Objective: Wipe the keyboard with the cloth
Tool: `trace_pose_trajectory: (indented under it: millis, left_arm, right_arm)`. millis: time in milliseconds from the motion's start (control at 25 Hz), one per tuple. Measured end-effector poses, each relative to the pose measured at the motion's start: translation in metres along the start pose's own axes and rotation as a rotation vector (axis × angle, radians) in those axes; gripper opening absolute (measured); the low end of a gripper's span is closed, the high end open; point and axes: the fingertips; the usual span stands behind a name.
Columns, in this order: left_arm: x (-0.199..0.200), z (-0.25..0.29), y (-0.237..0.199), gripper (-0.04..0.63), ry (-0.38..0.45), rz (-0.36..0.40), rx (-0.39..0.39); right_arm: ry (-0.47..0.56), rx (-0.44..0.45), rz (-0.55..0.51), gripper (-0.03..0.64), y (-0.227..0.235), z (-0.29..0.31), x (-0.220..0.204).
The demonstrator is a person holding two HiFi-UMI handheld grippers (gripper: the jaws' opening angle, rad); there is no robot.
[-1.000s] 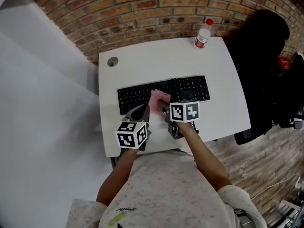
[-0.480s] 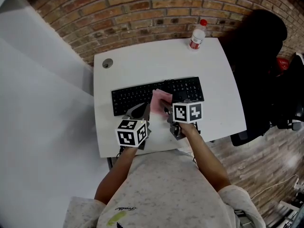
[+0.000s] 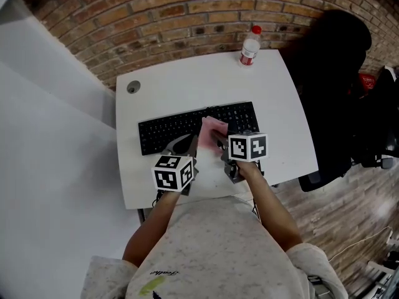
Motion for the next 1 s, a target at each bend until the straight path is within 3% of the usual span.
trace_pose_trajectory:
  millis: [1000]
  left_arm:
    - [0.001, 0.049, 0.055, -0.003, -0.009, 0.0, -0.01]
  right_arm:
    - [0.046, 0.009, 0.034, 0.025, 0.06, -0.05, 0.021]
Point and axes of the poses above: the fingertips, and each gripper's own axes: z forward along the fingers, y to its right, x out of its top, and after that the axes turned 3 degrees about z, right-handed
